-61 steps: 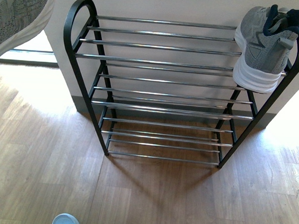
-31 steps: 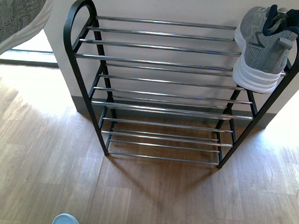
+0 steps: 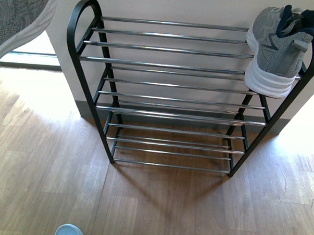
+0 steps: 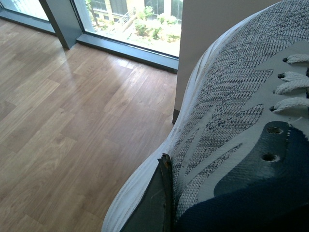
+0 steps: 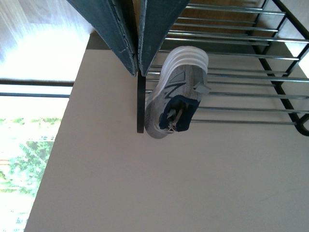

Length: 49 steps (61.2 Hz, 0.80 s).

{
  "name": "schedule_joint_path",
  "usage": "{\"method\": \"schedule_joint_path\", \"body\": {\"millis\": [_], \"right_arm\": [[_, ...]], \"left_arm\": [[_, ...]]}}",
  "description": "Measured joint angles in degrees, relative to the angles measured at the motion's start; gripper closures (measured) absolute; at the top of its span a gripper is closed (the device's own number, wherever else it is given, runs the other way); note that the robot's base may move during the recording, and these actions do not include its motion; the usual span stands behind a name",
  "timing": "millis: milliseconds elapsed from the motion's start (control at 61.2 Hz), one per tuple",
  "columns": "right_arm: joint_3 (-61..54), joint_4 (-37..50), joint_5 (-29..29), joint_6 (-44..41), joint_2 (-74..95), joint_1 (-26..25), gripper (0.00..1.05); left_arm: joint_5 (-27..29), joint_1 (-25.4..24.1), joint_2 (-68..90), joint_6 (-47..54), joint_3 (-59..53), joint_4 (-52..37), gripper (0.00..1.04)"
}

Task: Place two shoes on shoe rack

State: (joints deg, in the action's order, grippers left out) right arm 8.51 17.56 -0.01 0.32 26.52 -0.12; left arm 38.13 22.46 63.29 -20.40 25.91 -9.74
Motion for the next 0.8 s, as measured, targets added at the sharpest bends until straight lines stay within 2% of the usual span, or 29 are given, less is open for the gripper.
{"method": "schedule_joint_path", "body": {"millis": [801], "right_arm": [[-7.41,-5.46,0.02,-0.02,-14.4,0.02,1.03]], "left_arm": [[0.04,0.0,0.0,0.02,0.0,0.0,1.03]]}}
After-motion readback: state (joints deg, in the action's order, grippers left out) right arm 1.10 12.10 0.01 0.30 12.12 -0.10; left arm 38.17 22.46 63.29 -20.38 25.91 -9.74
